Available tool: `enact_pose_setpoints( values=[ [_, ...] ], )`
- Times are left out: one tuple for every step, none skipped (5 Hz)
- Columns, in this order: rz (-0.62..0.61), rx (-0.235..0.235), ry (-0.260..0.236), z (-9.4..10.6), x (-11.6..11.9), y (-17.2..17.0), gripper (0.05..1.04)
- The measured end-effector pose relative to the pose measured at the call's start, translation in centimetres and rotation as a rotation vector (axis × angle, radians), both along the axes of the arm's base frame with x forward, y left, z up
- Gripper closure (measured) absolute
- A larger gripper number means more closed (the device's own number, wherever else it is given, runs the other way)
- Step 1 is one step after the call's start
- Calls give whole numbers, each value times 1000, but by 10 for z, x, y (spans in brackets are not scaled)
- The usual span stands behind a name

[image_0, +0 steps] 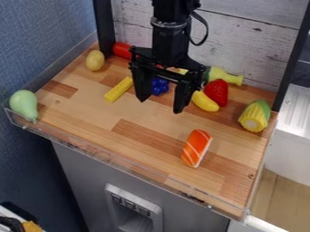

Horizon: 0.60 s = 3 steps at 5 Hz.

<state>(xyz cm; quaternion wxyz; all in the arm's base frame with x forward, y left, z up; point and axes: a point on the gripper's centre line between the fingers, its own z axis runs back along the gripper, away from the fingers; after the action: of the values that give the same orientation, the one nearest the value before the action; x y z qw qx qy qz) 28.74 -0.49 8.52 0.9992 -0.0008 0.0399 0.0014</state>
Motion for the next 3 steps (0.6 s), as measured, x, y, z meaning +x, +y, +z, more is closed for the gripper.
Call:
enact_pose_setpoints(
  values=[
    [-131,-12,18,-2,18,19,85],
    [-319,-25,13,-2,54,49,85],
    [-537,-36,11,-4,85,82,85]
  ],
)
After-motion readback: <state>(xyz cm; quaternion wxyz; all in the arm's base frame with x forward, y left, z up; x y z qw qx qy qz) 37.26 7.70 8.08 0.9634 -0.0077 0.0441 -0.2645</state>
